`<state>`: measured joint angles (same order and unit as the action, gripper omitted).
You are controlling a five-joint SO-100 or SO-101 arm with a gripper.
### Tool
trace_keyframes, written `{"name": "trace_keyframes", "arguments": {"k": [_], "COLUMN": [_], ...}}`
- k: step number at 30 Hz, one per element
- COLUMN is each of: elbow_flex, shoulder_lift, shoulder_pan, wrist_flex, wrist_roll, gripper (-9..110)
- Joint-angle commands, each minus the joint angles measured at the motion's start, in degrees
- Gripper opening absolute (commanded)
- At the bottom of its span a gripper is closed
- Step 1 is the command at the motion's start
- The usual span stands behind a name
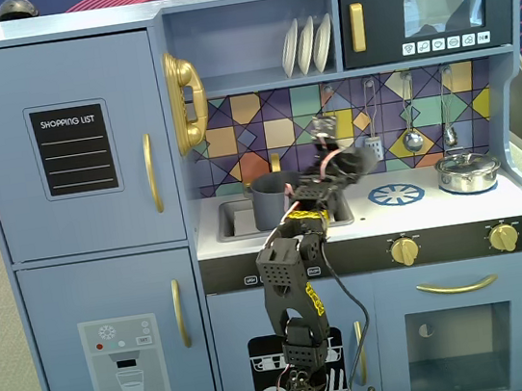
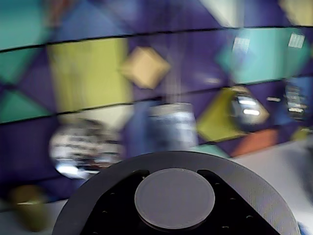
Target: Pick up the lid from the counter and put it on the gray recipient
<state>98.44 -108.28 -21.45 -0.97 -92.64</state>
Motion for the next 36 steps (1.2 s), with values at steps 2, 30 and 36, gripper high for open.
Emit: {"name": "trace_keyframes", "arguments": {"k": [2, 30, 36], "elbow_flex": [-5.45, -2.99, -0.97], "shoulder_lift": [-5.98, -10.81, -11.51], "shoulder_pan": [6.06, 19.42, 19.25], "wrist_flex": [2.55, 13.45, 14.50], "wrist_roll": [-0.62, 1.23, 2.20], "gripper": [0, 0, 0]}}
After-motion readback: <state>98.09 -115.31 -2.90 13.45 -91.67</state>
